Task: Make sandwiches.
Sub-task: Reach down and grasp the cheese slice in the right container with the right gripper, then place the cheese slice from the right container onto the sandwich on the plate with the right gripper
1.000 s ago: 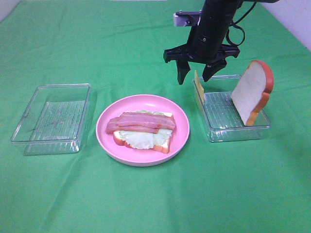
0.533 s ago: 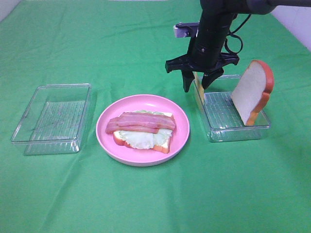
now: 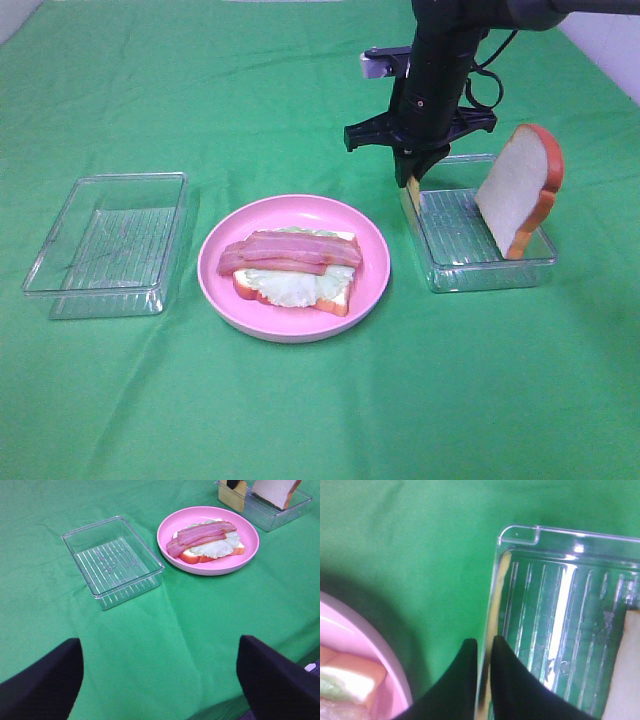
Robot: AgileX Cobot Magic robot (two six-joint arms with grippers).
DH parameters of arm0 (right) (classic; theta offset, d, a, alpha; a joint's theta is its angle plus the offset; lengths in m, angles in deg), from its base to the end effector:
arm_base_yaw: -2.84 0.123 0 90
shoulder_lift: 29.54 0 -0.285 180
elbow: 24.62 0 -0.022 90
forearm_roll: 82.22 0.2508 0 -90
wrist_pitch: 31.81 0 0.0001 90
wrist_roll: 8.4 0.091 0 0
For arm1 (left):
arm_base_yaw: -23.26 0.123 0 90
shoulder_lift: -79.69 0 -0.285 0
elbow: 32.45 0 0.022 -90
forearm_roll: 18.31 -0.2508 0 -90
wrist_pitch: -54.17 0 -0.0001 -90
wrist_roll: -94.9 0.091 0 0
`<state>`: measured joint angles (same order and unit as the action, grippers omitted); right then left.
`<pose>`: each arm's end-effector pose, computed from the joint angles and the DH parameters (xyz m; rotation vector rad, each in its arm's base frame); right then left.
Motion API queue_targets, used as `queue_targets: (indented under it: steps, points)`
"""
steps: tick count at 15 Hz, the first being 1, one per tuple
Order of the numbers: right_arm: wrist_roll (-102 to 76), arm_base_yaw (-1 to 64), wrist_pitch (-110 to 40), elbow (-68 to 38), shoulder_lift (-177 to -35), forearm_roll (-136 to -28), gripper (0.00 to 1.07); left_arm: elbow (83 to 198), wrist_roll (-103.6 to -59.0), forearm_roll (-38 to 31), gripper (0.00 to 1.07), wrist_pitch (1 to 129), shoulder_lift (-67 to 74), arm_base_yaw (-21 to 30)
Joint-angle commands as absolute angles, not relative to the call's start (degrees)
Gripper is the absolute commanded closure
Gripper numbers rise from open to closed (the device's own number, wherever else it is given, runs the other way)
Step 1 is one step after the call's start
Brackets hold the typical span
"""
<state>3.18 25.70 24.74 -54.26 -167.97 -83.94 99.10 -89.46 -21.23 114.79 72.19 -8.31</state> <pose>0.4438 0.1846 0.1641 -0.3030 2.8724 0.0725 -0.0028 0.0065 0.2781 0.4797 1.9928 -0.3323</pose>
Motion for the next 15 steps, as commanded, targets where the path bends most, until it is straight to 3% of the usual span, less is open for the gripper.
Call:
queue_targets:
  steps: [1,7,10,11,13,15]
  points:
    - [3.29,25.47,25.83,-54.55,-167.45,-85.37,1.07,99.04,-89.29,-20.77,0.27,114.21,73.45,-8.59]
    - [0.48,25.53,26.40,-54.55,-161.89,-80.56,1.07,99.04,-89.29,-20.77,0.27,114.21,73.45,-8.59]
    - [-7.14,25.59,28.01,-54.55,-160.46,-69.50,1.07,99.04,-89.29,-20.77,0.27,114.21,73.45,-8.59]
    - [-12.35,25.64,30.53,-54.43,-161.03,-59.42,1.07,99.04,-89.29,-20.77,0.27,114.21,73.45,-8.59]
    - [-16.31,25.64,32.02,-54.38,-161.78,-50.25,1.07,99.04,-89.29,-20.77,0.27,114.21,73.45,-8.59]
    - [-18.77,25.64,33.45,-54.38,-162.52,-45.04,1.07,99.04,-89.29,-20.77,0.27,114.21,73.45,-8.59]
